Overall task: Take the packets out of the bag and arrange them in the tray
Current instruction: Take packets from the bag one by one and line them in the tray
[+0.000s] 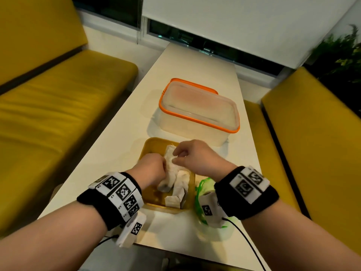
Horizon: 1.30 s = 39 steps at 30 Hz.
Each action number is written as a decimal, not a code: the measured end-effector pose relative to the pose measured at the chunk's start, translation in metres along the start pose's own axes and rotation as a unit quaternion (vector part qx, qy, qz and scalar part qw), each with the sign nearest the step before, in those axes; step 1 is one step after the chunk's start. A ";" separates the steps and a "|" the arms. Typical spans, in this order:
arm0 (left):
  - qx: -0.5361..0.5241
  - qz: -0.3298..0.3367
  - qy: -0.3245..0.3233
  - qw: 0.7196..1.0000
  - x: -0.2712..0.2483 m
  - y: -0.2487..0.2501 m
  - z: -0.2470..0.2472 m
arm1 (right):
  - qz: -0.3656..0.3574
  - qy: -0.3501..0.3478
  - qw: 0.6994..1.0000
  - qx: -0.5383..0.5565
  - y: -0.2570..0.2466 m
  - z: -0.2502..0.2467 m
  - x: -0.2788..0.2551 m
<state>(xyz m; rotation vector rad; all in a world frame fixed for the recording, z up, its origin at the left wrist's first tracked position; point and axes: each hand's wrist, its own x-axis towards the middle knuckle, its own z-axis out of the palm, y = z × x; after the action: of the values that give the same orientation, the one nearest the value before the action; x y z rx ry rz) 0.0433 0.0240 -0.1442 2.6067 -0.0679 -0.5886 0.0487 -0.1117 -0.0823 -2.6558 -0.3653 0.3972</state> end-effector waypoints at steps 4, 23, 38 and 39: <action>0.000 -0.008 -0.011 1.000 0.007 -0.002 0.003 | 0.036 0.116 0.979 0.166 0.021 -0.047 -0.041; 0.016 0.157 0.039 0.987 -0.023 0.083 0.003 | 0.257 0.010 0.965 -0.059 0.130 0.041 -0.087; 0.091 0.091 0.036 0.991 -0.020 0.075 0.038 | 0.263 0.122 0.948 0.130 0.145 0.037 -0.103; 0.097 0.095 0.036 0.990 -0.021 0.077 0.036 | 0.262 0.127 0.946 0.145 0.144 0.036 -0.104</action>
<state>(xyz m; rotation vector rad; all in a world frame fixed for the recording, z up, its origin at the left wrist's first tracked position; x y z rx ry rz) 0.0132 -0.0567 -0.1297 2.7637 -0.3615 -0.4378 -0.0323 -0.2571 -0.1555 -2.4355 0.4569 0.2345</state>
